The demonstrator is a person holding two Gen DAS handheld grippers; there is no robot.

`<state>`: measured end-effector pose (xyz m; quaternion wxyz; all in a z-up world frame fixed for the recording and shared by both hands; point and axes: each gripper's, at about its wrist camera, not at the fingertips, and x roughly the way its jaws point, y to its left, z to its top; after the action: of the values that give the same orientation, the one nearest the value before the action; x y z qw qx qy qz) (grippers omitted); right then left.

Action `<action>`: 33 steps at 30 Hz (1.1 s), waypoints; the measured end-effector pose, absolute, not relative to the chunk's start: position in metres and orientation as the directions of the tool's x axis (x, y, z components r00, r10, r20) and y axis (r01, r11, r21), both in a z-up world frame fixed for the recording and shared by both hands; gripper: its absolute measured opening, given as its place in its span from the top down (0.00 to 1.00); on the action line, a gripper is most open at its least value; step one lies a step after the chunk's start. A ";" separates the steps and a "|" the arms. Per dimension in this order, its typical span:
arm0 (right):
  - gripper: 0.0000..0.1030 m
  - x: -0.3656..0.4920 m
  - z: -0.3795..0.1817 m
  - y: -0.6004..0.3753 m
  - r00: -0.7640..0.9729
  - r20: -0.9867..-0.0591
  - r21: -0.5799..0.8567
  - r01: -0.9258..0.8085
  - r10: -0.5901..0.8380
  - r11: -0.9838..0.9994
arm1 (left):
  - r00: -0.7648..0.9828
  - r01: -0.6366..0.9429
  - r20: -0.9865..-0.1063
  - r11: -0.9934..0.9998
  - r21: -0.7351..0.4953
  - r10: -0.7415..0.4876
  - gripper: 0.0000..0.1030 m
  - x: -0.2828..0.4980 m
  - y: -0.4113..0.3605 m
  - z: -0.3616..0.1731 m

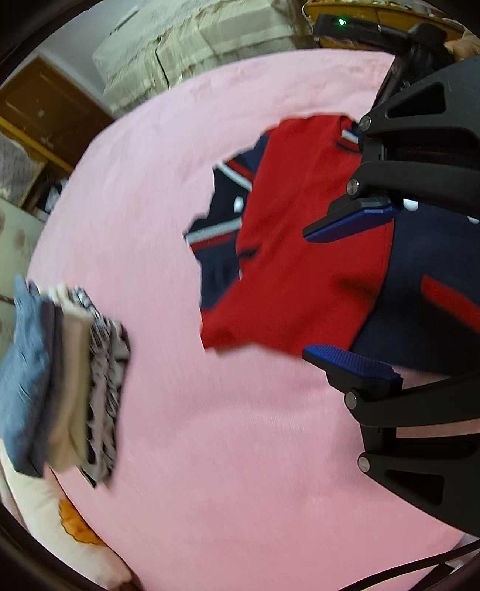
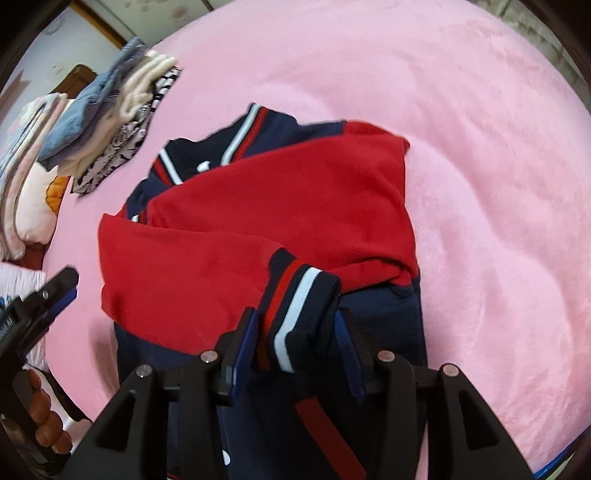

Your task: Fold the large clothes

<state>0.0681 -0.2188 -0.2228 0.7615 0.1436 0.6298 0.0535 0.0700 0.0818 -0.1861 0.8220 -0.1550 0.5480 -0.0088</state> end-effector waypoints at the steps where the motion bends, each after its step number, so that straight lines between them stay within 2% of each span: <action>1: 0.58 0.069 -0.226 -0.219 0.195 -0.943 0.293 0.108 0.269 0.950 | 0.390 -0.163 -0.904 0.954 -0.252 -0.173 0.46 0.071 0.085 -0.191; 4: 0.59 0.070 -0.234 -0.218 0.181 -0.945 0.297 0.116 0.274 0.948 | 0.361 -0.181 -0.922 0.959 -0.218 -0.142 0.46 0.073 0.093 -0.207; 6: 0.83 0.070 -0.234 -0.214 0.171 -0.945 0.296 0.086 0.278 0.951 | 0.349 -0.188 -0.928 0.960 -0.208 -0.132 0.46 0.075 0.096 -0.215; 9: 0.87 0.070 -0.219 -0.203 0.186 -0.937 0.303 0.013 0.296 0.953 | 0.346 -0.185 -0.928 0.960 -0.209 -0.135 0.46 0.076 0.096 -0.219; 14: 0.88 0.075 -0.178 -0.194 0.293 -0.894 0.331 -0.080 0.340 0.940 | 0.368 -0.152 -0.920 0.967 -0.203 -0.135 0.46 0.083 0.087 -0.217; 18: 0.89 0.089 -0.159 -0.199 0.395 -0.861 0.306 -0.098 0.320 0.947 | 0.404 -0.146 -0.906 0.968 -0.202 -0.128 0.46 0.093 0.081 -0.212; 25: 0.87 0.116 -0.219 -0.233 0.361 -0.908 0.239 0.029 0.213 0.971 | 0.401 -0.183 -0.912 0.968 -0.171 -0.085 0.46 0.114 0.081 -0.229; 28: 0.80 0.119 -0.240 -0.241 0.320 -0.928 0.221 0.066 0.189 0.973 | 0.370 -0.201 -0.926 0.966 -0.160 -0.077 0.46 0.117 0.083 -0.239; 33: 0.75 0.108 -0.207 -0.240 0.395 -0.903 0.212 0.067 0.170 0.975 | 0.388 -0.183 -0.920 0.973 -0.141 -0.060 0.46 0.110 0.079 -0.222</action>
<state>0.1084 -0.2405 -0.2074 0.8281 0.1075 0.5493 0.0310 0.1102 0.0787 -0.2216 0.8257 -0.1103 0.5519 0.0373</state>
